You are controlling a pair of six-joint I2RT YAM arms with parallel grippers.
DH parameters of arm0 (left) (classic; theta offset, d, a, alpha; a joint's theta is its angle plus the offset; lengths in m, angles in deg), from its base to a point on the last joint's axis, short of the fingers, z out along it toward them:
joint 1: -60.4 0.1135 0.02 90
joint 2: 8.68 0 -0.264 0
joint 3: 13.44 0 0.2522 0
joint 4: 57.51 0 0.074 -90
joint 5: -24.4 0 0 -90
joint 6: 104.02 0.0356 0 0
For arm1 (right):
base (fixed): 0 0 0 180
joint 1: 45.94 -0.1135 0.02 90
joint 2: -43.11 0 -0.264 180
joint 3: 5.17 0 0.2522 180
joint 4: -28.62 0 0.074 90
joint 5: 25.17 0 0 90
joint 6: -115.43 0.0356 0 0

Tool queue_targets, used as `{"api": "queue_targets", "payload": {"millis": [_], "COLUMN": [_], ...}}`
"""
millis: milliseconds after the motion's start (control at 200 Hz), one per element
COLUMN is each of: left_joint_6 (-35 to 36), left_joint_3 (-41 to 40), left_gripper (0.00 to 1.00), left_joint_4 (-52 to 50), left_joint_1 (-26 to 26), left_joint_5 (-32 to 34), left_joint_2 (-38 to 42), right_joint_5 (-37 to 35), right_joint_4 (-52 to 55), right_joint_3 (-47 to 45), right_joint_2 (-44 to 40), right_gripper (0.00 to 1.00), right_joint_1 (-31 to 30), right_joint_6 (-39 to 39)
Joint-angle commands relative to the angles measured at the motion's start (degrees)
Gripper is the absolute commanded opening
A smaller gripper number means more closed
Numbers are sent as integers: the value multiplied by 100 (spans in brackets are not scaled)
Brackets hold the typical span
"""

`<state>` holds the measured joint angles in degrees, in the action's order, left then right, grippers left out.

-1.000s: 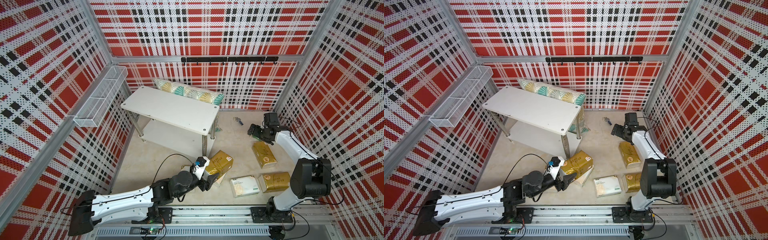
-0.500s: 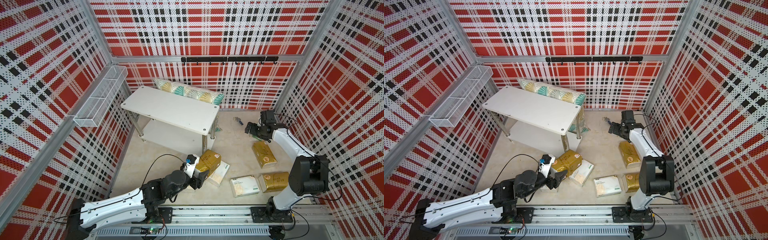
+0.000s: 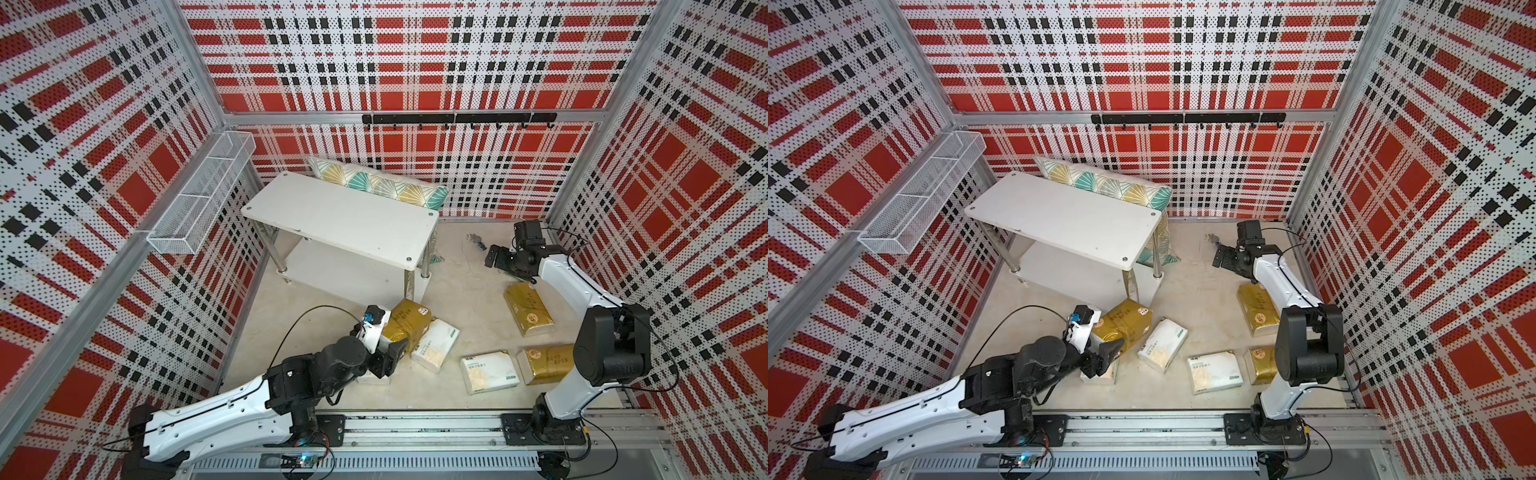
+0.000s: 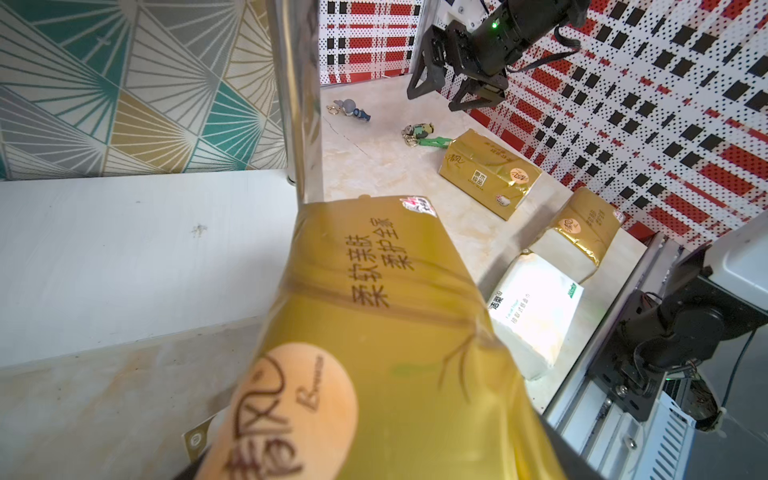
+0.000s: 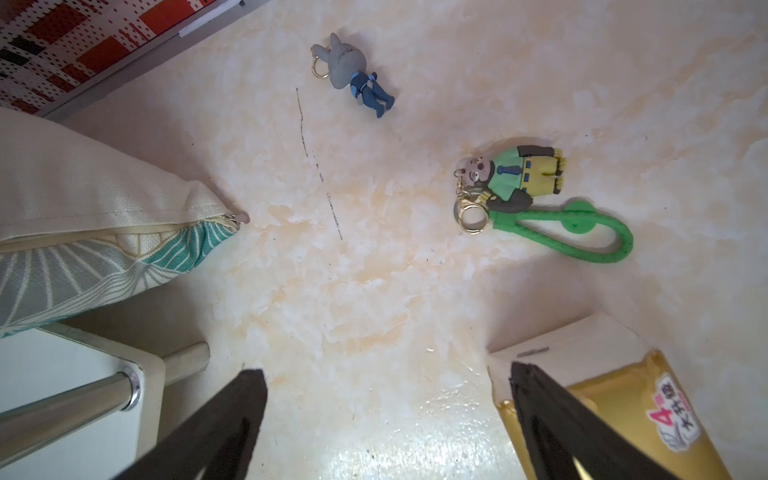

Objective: Place the tissue boxes on the shelf by color
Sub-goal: Place a box of tissues on the shelf.

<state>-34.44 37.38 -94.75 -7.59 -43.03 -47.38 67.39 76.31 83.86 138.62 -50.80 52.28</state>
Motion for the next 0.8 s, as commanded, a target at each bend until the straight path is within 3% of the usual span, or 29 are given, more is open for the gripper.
{"api": "queue_targets", "payload": {"millis": [0, 411, 797], "left_joint_6": [-170, -534, -475], "left_joint_3": [223, 247, 109], "left_gripper": [74, 73, 72], "left_joint_4": [-74, -371, -256], "left_joint_1": [67, 361, 1581], "left_joint_5": [235, 995, 925], "left_joint_2": [257, 460, 479], "right_joint_5": [-46, -9, 42], "right_joint_4": [-4, -4, -75], "right_joint_3": [155, 182, 111], "right_joint_2": [60, 91, 109], "right_gripper": [100, 100, 100], "right_joint_1": [-41, -63, -122], "right_joint_6": [-11, -9, -39]}}
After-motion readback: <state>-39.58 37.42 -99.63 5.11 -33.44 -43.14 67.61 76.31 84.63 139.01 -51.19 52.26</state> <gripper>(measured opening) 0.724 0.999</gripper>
